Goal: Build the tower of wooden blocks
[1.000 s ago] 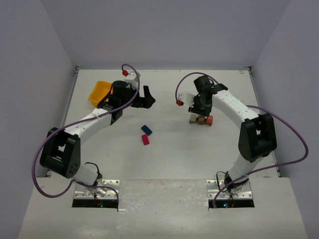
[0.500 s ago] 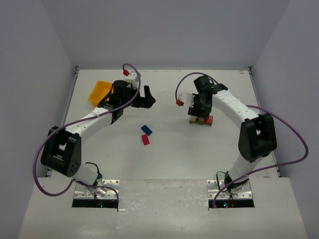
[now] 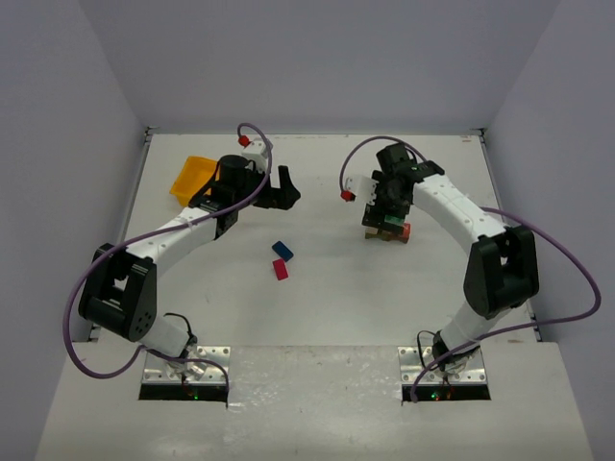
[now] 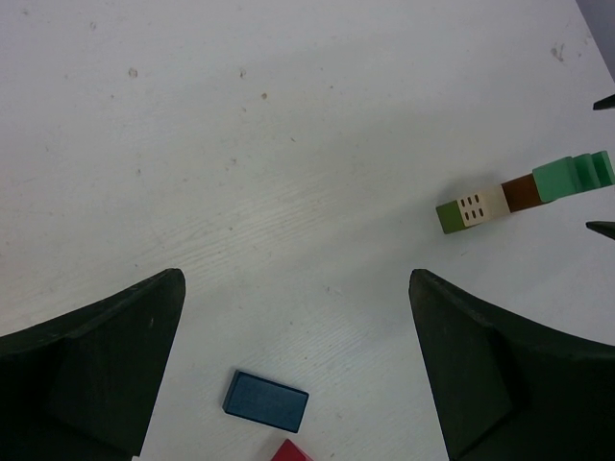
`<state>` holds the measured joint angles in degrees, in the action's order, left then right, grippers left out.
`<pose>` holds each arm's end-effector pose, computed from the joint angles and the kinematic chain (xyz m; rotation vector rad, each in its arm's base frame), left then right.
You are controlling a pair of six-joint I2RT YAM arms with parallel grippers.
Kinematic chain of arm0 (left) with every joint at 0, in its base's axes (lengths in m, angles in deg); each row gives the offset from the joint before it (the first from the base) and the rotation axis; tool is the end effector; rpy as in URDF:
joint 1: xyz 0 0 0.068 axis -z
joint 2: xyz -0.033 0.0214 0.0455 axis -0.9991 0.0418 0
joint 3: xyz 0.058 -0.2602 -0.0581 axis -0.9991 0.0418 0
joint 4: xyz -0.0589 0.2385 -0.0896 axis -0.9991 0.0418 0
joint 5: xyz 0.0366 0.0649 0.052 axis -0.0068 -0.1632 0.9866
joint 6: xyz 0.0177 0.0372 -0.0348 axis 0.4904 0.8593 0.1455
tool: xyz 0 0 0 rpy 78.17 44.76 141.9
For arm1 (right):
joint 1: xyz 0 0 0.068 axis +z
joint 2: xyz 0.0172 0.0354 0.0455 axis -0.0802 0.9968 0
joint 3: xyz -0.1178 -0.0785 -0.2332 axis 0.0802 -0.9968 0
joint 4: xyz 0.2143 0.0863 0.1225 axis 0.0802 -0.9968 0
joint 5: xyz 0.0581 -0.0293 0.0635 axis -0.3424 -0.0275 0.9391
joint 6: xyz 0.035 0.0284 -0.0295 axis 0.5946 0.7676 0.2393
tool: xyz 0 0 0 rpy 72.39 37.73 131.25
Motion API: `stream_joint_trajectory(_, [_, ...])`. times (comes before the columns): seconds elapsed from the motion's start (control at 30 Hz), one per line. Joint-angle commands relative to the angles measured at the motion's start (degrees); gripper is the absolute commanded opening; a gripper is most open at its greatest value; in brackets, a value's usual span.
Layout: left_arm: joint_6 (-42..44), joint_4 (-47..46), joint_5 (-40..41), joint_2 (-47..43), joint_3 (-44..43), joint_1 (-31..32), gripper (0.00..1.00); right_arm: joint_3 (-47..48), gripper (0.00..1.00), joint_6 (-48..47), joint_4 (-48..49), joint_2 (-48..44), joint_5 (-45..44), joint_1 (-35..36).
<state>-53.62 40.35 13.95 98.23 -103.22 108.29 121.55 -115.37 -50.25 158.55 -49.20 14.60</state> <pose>0.3150 -0.1275 0.2604 0.2797 2.0454 -0.6014 0.3239 0.1107 0.2400 -1.5505 2.2877 -0.2252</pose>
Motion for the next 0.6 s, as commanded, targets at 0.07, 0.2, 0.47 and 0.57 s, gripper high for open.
stream_joint_trajectory(0.07, [0.2, -2.3, -1.1, -1.8, -1.6, 0.6, 1.0, 1.8, 0.99, 2.3, 2.1, -8.6, 2.5, -0.4])
stream_joint_trajectory(0.2, [-2.2, -1.9, 2.2, -4.4, -0.8, 0.6, 1.0, 4.2, 0.99, 6.5, 3.2, -12.4, 5.2, -0.4])
stream_joint_trajectory(0.47, [-10.5, 8.2, 21.3, -8.2, -1.9, 0.6, 1.0, 6.9, 0.99, 32.0, 11.6, -15.3, 15.1, 0.1])
stream_joint_trajectory(0.57, [-12.7, 10.5, 26.8, -9.8, -1.8, 0.5, 1.0, 5.6, 0.99, 37.8, 13.6, -16.8, 17.4, 2.8])
